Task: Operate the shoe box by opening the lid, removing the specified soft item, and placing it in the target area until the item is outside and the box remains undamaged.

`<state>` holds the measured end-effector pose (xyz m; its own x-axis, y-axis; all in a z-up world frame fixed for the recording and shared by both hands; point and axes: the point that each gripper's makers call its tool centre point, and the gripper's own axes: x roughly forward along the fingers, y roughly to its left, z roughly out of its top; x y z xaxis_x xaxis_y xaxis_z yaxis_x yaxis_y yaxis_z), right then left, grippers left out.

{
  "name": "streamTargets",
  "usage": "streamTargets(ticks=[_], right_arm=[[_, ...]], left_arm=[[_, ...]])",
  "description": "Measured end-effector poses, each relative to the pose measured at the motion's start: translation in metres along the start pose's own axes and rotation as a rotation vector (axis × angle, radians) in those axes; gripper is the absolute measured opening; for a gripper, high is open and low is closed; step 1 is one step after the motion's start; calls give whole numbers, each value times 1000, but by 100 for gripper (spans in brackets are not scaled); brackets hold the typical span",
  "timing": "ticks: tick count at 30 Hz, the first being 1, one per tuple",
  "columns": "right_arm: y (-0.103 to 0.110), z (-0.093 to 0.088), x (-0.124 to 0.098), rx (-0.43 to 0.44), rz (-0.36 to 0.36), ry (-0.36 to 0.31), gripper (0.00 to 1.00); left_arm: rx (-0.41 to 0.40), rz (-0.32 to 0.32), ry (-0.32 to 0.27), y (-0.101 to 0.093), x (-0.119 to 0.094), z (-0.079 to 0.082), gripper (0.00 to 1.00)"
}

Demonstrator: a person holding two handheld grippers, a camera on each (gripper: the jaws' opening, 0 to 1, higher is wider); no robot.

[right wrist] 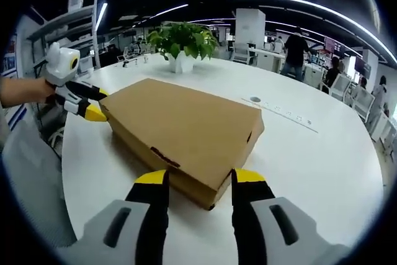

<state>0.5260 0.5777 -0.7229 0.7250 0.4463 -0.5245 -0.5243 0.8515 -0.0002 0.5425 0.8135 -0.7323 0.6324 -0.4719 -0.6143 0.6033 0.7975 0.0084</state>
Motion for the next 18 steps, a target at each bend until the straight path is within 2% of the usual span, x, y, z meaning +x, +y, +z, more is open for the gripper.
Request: streamTargets(ticks=[18], right_arm=[[38,-5,-11,41,11,3,32]], left_arm=[[52,-51,43,13,-21,-15,45]])
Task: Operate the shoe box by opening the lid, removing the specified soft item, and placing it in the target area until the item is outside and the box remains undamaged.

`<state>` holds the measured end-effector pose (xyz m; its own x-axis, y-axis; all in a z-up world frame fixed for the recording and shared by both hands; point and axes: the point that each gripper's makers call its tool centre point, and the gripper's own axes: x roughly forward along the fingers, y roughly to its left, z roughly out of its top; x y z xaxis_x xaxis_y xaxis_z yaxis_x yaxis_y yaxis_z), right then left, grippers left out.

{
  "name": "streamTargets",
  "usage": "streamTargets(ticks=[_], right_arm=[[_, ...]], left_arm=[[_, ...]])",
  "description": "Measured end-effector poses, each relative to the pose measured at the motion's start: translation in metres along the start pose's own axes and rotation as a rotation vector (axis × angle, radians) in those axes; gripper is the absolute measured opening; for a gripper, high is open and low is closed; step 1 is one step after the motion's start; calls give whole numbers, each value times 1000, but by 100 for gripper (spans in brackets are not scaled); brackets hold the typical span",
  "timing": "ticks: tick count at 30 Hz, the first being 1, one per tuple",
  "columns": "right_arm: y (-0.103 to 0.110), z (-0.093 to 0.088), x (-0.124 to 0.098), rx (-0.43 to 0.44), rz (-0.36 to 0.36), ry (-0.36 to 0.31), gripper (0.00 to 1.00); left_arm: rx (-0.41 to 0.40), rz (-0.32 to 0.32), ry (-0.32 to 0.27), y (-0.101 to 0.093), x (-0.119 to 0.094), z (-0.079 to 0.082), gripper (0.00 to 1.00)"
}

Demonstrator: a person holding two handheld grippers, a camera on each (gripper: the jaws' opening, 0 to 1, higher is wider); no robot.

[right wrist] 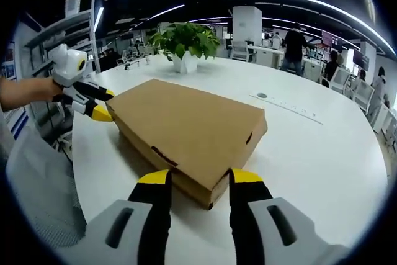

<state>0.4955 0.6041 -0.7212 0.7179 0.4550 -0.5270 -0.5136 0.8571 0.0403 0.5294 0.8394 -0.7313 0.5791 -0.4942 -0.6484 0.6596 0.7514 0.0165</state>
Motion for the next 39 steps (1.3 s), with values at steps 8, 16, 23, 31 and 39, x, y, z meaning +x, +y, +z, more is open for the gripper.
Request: streamTargets(ticks=[8,16,23,31,39], right_arm=[[19,-2,-2,0,17,4,31],[38,-4,-5,7,39,3,29],[54,-4,-5,0,63,3,28],[61,-4,-5,-8,79,5,28],[61,-2,-6,-6,83,5,28]], left_arm=[[19,-14,17,2,-13,-9,45],[32,-23,29,7,-26,-18,45],[36,-27,32,12,-37,-27,45],[38,-31,34,15,-42,-31,46],[19,-35,36,17,-42,-30,47]])
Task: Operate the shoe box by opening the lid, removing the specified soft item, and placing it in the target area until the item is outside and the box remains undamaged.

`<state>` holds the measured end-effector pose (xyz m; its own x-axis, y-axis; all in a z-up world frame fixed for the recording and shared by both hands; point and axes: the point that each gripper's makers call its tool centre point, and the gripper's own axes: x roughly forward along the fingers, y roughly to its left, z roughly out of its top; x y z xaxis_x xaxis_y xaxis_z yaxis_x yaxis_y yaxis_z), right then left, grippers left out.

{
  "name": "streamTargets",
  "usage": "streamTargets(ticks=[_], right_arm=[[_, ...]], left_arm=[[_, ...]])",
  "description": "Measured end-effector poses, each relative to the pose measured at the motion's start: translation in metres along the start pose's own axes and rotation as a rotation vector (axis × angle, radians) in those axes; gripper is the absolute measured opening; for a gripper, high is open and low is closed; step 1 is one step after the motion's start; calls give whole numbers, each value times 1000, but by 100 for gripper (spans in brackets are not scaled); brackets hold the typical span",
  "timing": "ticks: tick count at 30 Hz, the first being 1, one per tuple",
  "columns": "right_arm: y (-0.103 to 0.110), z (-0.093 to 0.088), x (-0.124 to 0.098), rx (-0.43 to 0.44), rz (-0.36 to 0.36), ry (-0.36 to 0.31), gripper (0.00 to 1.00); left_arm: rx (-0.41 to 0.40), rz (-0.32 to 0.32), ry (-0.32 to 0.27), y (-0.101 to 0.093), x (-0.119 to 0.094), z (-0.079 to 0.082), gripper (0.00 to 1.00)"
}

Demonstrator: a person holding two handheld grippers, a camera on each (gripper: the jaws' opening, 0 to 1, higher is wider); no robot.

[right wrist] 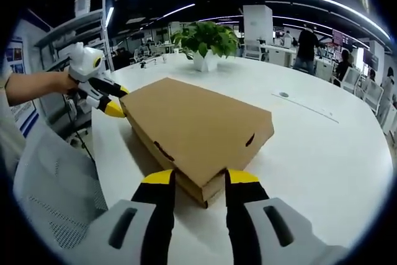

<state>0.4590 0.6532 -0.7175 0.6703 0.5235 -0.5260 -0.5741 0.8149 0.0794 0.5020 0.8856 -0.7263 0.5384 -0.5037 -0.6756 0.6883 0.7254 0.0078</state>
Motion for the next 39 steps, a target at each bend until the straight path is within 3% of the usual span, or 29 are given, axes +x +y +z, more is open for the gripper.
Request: streamTargets(ticks=[9,28,39], right_arm=[[4,7,-5,0,7,-14,32],[3,35,-20,-14,11,-67,32],[0,58,-27,-27,1,-103,33]], left_arm=[[-45,-17,-31,0,-5,7,50],[-32,-12,-71,-2,-23,30,54],[-19,5,-121,2,-33,52,55]])
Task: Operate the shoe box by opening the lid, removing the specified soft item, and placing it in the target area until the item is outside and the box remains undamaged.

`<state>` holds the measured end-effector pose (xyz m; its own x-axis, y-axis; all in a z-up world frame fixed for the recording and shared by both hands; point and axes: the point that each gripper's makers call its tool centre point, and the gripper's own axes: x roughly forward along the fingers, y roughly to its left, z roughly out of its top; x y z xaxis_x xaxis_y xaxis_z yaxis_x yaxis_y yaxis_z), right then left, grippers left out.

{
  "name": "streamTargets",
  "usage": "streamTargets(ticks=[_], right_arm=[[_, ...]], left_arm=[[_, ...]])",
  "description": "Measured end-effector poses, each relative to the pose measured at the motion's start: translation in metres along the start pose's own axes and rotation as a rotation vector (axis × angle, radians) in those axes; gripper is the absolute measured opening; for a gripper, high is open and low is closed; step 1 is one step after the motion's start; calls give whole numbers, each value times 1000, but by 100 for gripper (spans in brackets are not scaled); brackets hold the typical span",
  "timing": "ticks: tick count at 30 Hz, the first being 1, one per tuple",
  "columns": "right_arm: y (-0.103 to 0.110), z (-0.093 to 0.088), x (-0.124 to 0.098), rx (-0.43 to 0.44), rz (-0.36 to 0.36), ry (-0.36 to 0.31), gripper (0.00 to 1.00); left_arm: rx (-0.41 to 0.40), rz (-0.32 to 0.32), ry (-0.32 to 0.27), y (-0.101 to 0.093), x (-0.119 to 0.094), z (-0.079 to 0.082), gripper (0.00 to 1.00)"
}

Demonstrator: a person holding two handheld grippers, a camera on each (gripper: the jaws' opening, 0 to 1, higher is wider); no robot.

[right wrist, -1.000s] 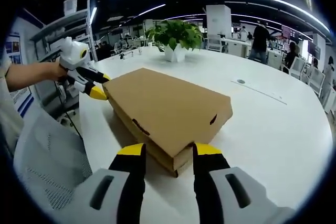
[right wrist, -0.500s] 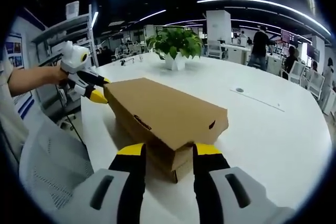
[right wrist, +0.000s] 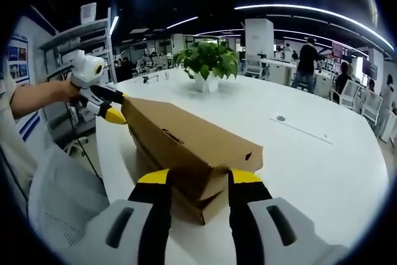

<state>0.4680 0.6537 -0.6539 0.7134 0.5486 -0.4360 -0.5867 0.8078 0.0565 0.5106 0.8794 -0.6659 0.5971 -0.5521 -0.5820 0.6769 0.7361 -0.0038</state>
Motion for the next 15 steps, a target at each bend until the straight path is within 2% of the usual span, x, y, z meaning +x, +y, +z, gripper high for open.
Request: streamTargets(ticks=[15], right_arm=[[-14,36,0,-51,-19,-59,34]], left_arm=[[2,57,-104,16,-4,40,50]])
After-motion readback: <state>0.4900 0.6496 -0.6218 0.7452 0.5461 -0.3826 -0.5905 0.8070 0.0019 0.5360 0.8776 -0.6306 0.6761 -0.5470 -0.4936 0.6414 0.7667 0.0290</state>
